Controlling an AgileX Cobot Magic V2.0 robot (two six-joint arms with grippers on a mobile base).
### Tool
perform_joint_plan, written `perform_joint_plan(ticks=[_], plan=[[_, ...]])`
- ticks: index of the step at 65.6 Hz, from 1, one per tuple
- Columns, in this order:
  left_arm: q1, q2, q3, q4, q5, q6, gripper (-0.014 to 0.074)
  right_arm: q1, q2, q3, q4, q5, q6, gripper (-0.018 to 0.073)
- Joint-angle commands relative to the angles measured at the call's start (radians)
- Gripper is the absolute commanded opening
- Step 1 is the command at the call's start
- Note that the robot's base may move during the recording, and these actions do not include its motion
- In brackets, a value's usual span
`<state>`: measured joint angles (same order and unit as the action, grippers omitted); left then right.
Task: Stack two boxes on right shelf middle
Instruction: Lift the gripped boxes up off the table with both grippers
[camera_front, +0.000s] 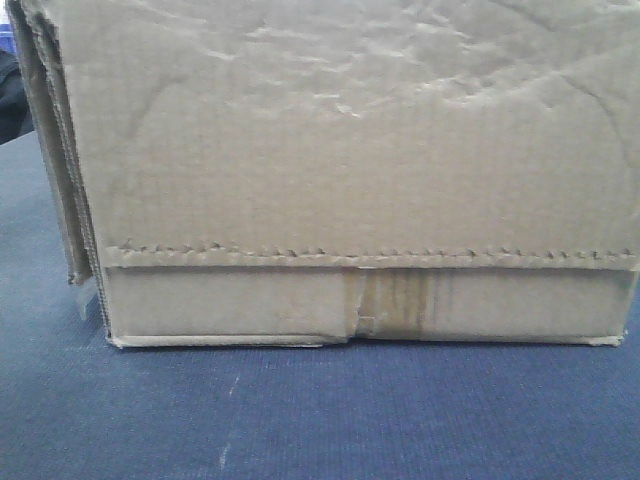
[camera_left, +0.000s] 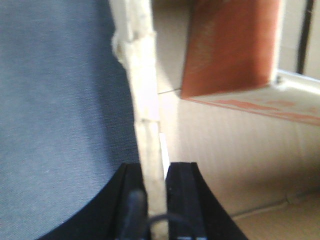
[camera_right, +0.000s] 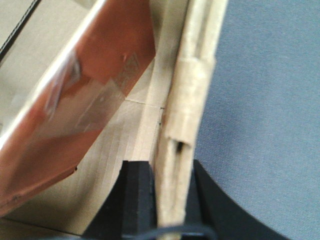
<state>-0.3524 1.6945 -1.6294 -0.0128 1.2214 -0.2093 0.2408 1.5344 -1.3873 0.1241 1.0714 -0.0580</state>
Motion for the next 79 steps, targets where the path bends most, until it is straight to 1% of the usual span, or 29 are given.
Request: perform_joint_plan(ticks=[1, 14, 25, 39, 50, 54, 62, 79], plan=[[0.003, -0.038, -0.009, 0.101, 0.000, -0.036, -0.0111, -0.008, -0.036, -0.014, -0.049, -0.009, -0.014, -0.0153], [-0.004, -0.103, -0.038, 0.101, 0.000, -0.037, -0.0111, -0.008, -0.090, -0.065, -0.049, -0.013, -0.014, -0.0153], [-0.004, -0.159, -0.138, 0.097, 0.000, -0.037, -0.0111, -0.008, -0.129, -0.148, -0.047, 0.001, -0.014, -0.0153], [-0.004, -0.233, -0.279, 0.097, 0.000, -0.037, -0.0111, -0.008, -0.164, -0.302, -0.040, 0.027, -0.014, -0.0153], [-0.004, -0.274, -0.368, 0.097, 0.000, -0.037, -0.0111, -0.008, -0.170, -0.439, 0.004, 0.044, -0.014, -0.0153], [-0.004, -0.281, -0.381, 0.097, 0.000, -0.037, -0.0111, -0.008, -0.170, -0.471, 0.021, 0.047, -0.014, -0.0153], [-0.004, -0.287, -0.383, 0.108, 0.000, -0.037, -0.0111, -0.008, -0.170, -0.507, 0.023, 0.047, -0.014, -0.0153], [-0.004, -0.277, -0.383, 0.110, 0.000, -0.037, -0.0111, -0.008, -0.170, -0.507, 0.023, 0.056, -0.014, -0.0153]])
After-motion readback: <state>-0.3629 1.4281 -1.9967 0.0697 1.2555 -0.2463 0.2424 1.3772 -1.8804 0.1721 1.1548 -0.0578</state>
